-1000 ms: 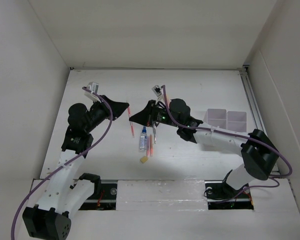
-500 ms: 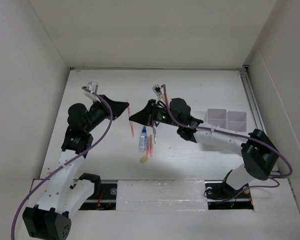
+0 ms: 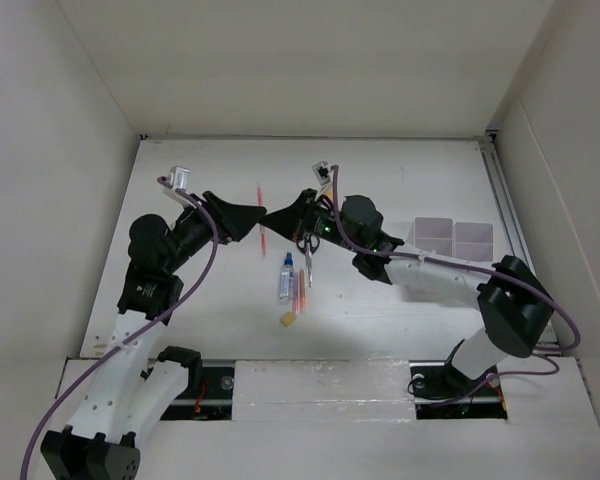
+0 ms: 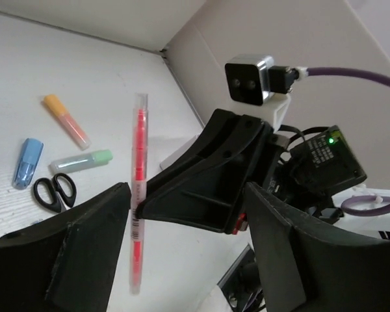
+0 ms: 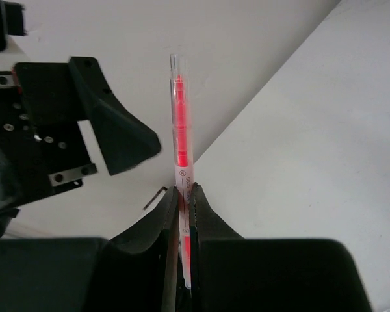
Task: Sort the stationery into containers
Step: Place the pen in the storage box.
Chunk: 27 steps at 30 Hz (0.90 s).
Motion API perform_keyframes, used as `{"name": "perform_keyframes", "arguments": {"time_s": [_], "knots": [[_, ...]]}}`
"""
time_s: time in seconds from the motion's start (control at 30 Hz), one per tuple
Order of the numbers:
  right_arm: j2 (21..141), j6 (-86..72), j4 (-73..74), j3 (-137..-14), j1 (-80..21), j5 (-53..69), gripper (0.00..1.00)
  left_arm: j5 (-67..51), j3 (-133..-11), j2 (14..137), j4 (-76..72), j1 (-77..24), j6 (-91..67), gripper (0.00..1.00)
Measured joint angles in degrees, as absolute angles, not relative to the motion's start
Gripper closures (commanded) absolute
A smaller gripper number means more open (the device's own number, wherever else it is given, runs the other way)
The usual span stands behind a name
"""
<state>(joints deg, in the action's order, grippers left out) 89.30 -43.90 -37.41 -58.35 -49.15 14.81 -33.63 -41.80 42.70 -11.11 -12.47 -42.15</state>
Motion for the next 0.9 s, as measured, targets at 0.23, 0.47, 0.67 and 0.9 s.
{"name": "perform_keyframes", "arguments": {"time_s": [0.23, 0.47, 0.67, 0.9], "knots": [[91.5, -41.8, -37.6, -58.3, -48.1, 12.5, 1.0, -24.4, -48.4, 43.0, -5.5, -12.5, -43.5, 0.0], [86.2, -31.6, -37.7, -54.7, -41.9, 7.4, 1.0, -12.1, -57.5, 48.8, 9.7, -12.5, -37.8, 0.0], [74.3, -24.2, -40.4, -44.4, -36.9, 3.9, 1.0, -13.1, -53.5, 52.3, 16.5, -12.5, -30.8, 0.0], [57.1, -18.1, -40.1, -33.4, -31.0, -2.1, 1.0, -11.7, -50.2, 50.5, 19.1, -12.5, -27.7, 0.0]]}}
